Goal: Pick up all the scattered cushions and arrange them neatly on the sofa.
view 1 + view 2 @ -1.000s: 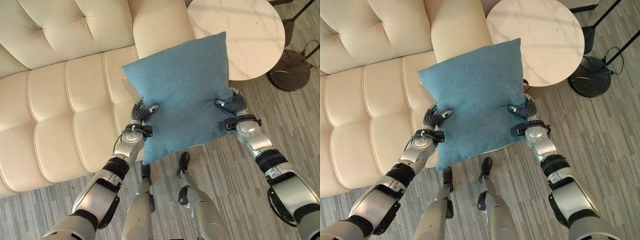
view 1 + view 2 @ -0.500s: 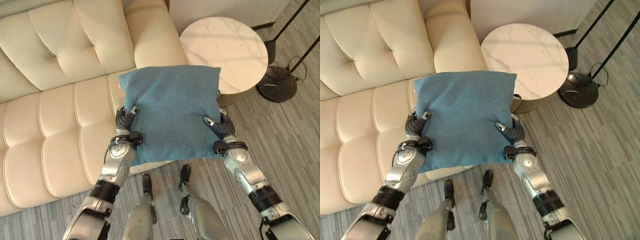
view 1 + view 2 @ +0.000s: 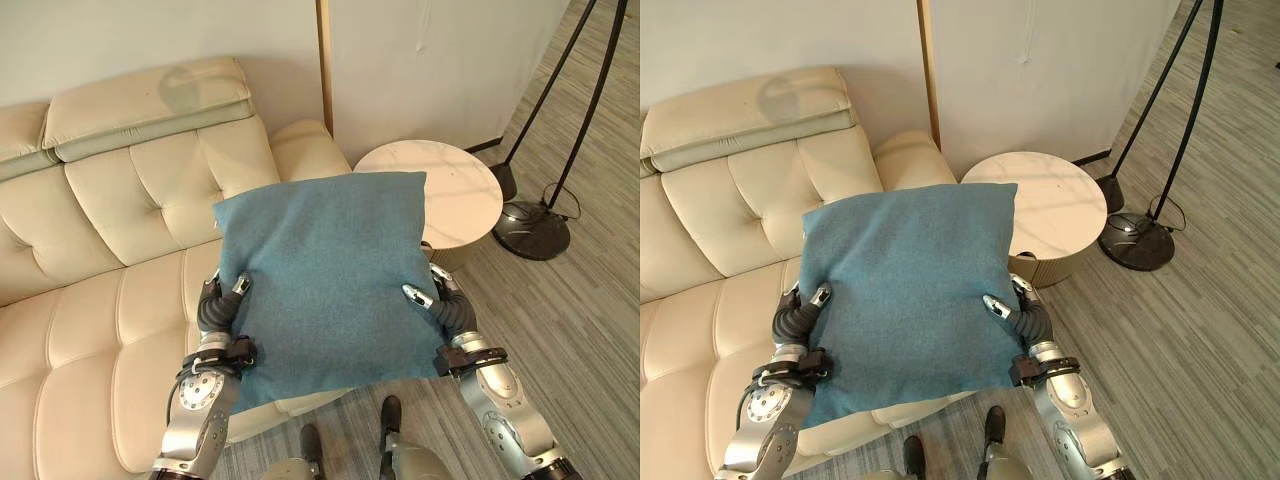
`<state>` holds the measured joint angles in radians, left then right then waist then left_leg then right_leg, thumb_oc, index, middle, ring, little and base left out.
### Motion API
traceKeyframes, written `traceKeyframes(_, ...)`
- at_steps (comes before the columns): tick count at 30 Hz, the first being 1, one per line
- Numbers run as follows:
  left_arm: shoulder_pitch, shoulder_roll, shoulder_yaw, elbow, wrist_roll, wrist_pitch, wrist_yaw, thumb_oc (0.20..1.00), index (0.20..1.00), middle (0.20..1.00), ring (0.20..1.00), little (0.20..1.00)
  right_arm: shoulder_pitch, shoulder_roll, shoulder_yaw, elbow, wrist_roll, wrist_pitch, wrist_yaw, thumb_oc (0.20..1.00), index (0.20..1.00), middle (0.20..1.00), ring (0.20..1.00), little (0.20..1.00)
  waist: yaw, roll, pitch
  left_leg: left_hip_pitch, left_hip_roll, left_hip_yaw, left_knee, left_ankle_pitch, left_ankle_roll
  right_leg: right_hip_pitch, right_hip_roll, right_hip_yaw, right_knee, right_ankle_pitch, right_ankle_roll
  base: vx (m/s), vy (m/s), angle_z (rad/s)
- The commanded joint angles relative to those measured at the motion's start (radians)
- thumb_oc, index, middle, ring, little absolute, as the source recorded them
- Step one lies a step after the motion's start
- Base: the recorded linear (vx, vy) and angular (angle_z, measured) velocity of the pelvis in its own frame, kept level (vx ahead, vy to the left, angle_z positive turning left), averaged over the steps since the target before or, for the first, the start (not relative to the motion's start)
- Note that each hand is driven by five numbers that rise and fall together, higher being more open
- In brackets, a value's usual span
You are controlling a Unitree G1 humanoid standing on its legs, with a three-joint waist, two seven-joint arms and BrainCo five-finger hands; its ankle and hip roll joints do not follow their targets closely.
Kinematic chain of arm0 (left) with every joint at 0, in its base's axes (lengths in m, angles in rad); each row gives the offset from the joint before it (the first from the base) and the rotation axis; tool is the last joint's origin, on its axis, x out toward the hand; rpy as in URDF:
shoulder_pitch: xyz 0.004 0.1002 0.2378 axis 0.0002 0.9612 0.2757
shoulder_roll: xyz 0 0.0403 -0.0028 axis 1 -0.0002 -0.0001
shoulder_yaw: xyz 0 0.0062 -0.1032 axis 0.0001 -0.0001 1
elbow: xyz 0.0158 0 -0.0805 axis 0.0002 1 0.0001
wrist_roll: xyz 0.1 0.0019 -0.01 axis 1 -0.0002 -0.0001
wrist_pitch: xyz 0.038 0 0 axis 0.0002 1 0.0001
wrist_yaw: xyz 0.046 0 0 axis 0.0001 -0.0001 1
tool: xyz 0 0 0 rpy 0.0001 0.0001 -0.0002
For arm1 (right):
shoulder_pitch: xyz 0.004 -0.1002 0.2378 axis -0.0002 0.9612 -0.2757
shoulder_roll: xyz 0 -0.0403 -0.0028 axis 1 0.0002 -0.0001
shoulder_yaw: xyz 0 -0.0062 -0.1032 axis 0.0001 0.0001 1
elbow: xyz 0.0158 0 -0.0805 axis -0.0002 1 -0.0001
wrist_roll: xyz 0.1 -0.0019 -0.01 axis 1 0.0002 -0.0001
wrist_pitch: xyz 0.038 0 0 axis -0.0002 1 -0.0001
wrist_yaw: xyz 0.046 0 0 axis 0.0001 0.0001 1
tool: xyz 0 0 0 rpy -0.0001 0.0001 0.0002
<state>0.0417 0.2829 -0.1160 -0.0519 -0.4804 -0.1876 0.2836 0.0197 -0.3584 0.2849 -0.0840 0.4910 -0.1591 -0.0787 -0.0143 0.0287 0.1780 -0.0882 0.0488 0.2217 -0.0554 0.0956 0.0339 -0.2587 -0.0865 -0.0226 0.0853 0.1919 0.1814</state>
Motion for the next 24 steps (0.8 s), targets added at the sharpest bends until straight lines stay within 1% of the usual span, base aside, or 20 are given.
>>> traceKeyframes(1, -0.111, 0.058, -0.078, -0.086, 0.039, -0.099, -0.066, 0.2, 0.2, 0.2, 0.2, 0.2, -0.11, 0.092, 0.059, -0.132, -0.018, -0.107, 0.067, 0.2, 0.2, 0.2, 0.2, 0.2, 0.022, -0.037, -0.016, 0.009, -0.001, -0.108, -0.012, -0.036, -0.063, 0.143, 0.023, 0.04, 0.192, -0.269, -0.037, -0.33, -0.258, 0.96)
traceKeyframes(2, -0.105, 0.067, -0.074, -0.099, 0.03, -0.091, -0.079, 0.2, 0.2, 0.2, 0.2, 0.2, -0.108, 0.1, 0.055, -0.123, -0.003, -0.099, 0.074, 0.2, 0.2, 0.2, 0.2, 0.2, 0.051, -0.05, -0.031, -0.033, -0.005, -0.152, 0.002, -0.008, -0.072, 0.234, 0.041, 0.066, 0.156, -0.324, -0.064, -0.24, -0.299, 0.96)
traceKeyframes(4, -0.101, 0.071, -0.065, -0.1, 0.036, -0.087, -0.084, 0.2, 0.2, 0.2, 0.2, 0.2, -0.11, 0.096, 0.051, -0.111, 0.007, -0.104, 0.072, 0.2, 0.2, 0.2, 0.2, 0.2, 0.067, -0.058, -0.039, -0.082, -0.007, -0.169, 0.007, 0.03, -0.095, 0.278, 0.053, 0.05, 0.057, -0.356, -0.086, -0.22, -0.278, 0.64)
traceKeyframes(5, -0.098, 0.068, -0.062, -0.099, 0.044, -0.084, -0.084, 0.2, 0.2, 0.2, 0.2, 0.2, -0.108, 0.093, 0.049, -0.104, 0.013, -0.106, 0.069, 0.2, 0.2, 0.2, 0.2, 0.2, 0.071, -0.058, -0.04, -0.113, 0.0, -0.179, 0.008, 0.059, -0.116, 0.288, 0.072, 0.051, 0.005, -0.362, -0.1, -0.24, -0.243, 0.54)
traceKeyframes(6, -0.099, 0.063, -0.062, -0.098, 0.045, -0.084, -0.084, 0.2, 0.2, 0.2, 0.2, 0.2, -0.109, 0.087, 0.045, -0.101, 0.016, -0.108, 0.071, 0.2, 0.2, 0.2, 0.2, 0.2, 0.069, -0.054, -0.036, -0.138, 0.007, -0.189, 0.004, 0.085, -0.138, 0.284, 0.088, 0.051, -0.022, -0.355, -0.109, -0.19, -0.178, 0.63)
traceKeyframes(7, -0.1, 0.062, -0.062, -0.098, 0.045, -0.084, -0.084, 0.2, 0.2, 0.2, 0.2, 0.2, -0.109, 0.087, 0.045, -0.101, 0.016, -0.108, 0.071, 0.2, 0.2, 0.2, 0.2, 0.2, 0.067, -0.053, -0.037, -0.141, 0.008, -0.191, 0.003, 0.086, -0.138, 0.283, 0.089, 0.049, -0.024, -0.353, -0.109, -0.32, -0.178, 0.7)
traceKeyframes(8, -0.112, 0.047, -0.072, -0.09, 0.034, -0.085, -0.083, 0.2, 0.2, 0.2, 0.2, 0.2, -0.102, 0.065, 0.026, -0.094, 0.021, -0.113, 0.059, 0.2, 0.2, 0.2, 0.2, 0.2, 0.057, -0.04, -0.016, -0.184, 0.018, -0.175, 0.0, 0.112, -0.161, 0.265, 0.099, 0.019, -0.046, -0.335, -0.118, -0.32, -0.114, 0.83)
traceKeyframes(10, -0.129, 0.037, -0.077, -0.085, 0.029, -0.085, -0.09, 0.2, 0.2, 0.2, 0.2, 0.2, -0.104, 0.046, 0.008, -0.084, 0.02, -0.111, 0.05, 0.2, 0.2, 0.2, 0.2, 0.2, 0.036, -0.044, -0.007, -0.192, 0.024, -0.131, 0.045, 0.073, -0.14, 0.24, 0.084, -0.028, -0.041, -0.318, -0.115, -0.32, -0.103, 0.99)
traceKeyframes(11, -0.133, 0.034, -0.083, -0.084, 0.027, -0.084, -0.098, 0.2, 0.2, 0.2, 0.2, 0.2, -0.096, 0.043, 0.003, -0.086, 0.018, -0.11, 0.048, 0.2, 0.2, 0.2, 0.2, 0.2, 0.023, -0.053, -0.006, -0.174, 0.027, -0.101, 0.087, 0.04, -0.123, 0.234, 0.069, -0.057, -0.04, -0.31, -0.113, -0.19, -0.07, 0.74)
traceKeyframes(12, -0.133, 0.031, -0.087, -0.084, 0.024, -0.084, -0.108, 0.2, 0.2, 0.2, 0.2, 0.2, -0.088, 0.04, -0.003, -0.093, 0.016, -0.108, 0.052, 0.2, 0.2, 0.2, 0.2, 0.2, 0.013, -0.059, -0.012, -0.165, 0.031, -0.076, 0.12, 0.012, -0.114, 0.224, 0.058, -0.08, -0.044, -0.298, -0.111, -0.16, -0.061, 0.85)
traceKeyframes(14, -0.139, 0.025, -0.098, -0.082, 0.02, -0.085, -0.121, 0.2, 0.2, 0.2, 0.2, 0.2, -0.076, 0.033, -0.011, -0.107, 0.013, -0.109, 0.056, 0.2, 0.2, 0.2, 0.2, 0.2, -0.008, -0.076, -0.012, -0.138, 0.031, -0.041, 0.21, -0.072, -0.105, 0.224, 0.032, -0.124, -0.051, -0.287, -0.11, -0.12, -0.043, 0.89)
traceKeyframes(16, -0.137, 0.022, -0.11, -0.073, 0.023, -0.083, -0.127, 0.2, 0.2, 0.2, 0.2, 0.2, -0.058, 0.031, -0.025, -0.118, 0.013, -0.109, 0.069, 0.2, 0.2, 0.2, 0.2, 0.2, -0.026, -0.078, -0.027, -0.082, 0.038, -0.008, 0.203, -0.109, -0.106, 0.229, 0.022, -0.159, -0.066, -0.284, -0.108, -0.01, 0.0, 0.55)
traceKeyframes(17, -0.141, 0.021, -0.115, -0.069, 0.024, -0.083, -0.13, 0.2, 0.2, 0.2, 0.2, 0.2, -0.051, 0.03, -0.03, -0.121, 0.014, -0.111, 0.073, 0.2, 0.2, 0.2, 0.2, 0.2, -0.034, -0.077, -0.032, -0.053, 0.044, 0.012, 0.191, -0.12, -0.108, 0.233, 0.019, -0.177, -0.068, -0.284, -0.106, 0.04, 0.032, 0.65)
traceKeyframes(18, -0.148, 0.02, -0.124, -0.064, 0.025, -0.082, -0.132, 0.2, 0.2, 0.2, 0.2, 0.2, -0.045, 0.031, -0.039, -0.124, 0.015, -0.112, 0.074, 0.2, 0.2, 0.2, 0.2, 0.2, -0.042, -0.074, -0.041, -0.034, 0.05, 0.035, 0.171, -0.118, -0.109, 0.233, 0.016, -0.196, -0.073, -0.28, -0.102, 0.04, 0.025, 0.66)
traceKeyframes(19, -0.147, 0.019, -0.125, -0.064, 0.025, -0.082, -0.132, 0.2, 0.2, 0.2, 0.2, 0.2, -0.044, 0.031, -0.039, -0.125, 0.015, -0.112, 0.074, 0.2, 0.2, 0.2, 0.2, 0.2, -0.043, -0.074, -0.038, -0.027, 0.05, 0.034, 0.169, -0.12, -0.11, 0.239, 0.016, -0.198, -0.073, -0.283, -0.102, 0.05, 0.053, 0.87)
traceKeyframes(20, -0.155, 0.019, -0.14, -0.06, 0.029, -0.077, -0.132, 0.2, 0.2, 0.2, 0.2, 0.2, -0.044, 0.033, -0.041, -0.125, 0.018, -0.113, 0.07, 0.2, 0.2, 0.2, 0.2, 0.2, -0.049, -0.071, -0.039, -0.031, 0.058, 0.055, 0.156, -0.11, -0.114, 0.244, 0.01, -0.227, -0.079, -0.282, -0.101, 0.09, 0.07, 0.83)
traceKeyframes(23, -0.131, 0.028, -0.135, -0.07, 0.04, -0.067, -0.139, 0.2, 0.2, 0.2, 0.2, 0.2, -0.042, 0.039, -0.034, -0.122, 0.018, -0.107, 0.074, 0.2, 0.2, 0.2, 0.2, 0.2, -0.042, -0.075, -0.042, -0.017, 0.051, 0.049, 0.14, -0.118, -0.111, 0.27, 0.003, -0.237, -0.089, -0.28, -0.094, 0.15, 0.102, 0.49)
traceKeyframes(24, -0.116, 0.033, -0.13, -0.071, 0.041, -0.064, -0.143, 0.2, 0.2, 0.2, 0.2, 0.2, -0.045, 0.045, -0.027, -0.12, 0.021, -0.103, 0.078, 0.2, 0.2, 0.2, 0.2, 0.2, -0.034, -0.085, -0.041, -0.015, 0.044, 0.045, 0.139, -0.126, -0.107, 0.279, -0.003, -0.235, -0.092, -0.278, -0.09, 0.11, 0.088, 0.07)
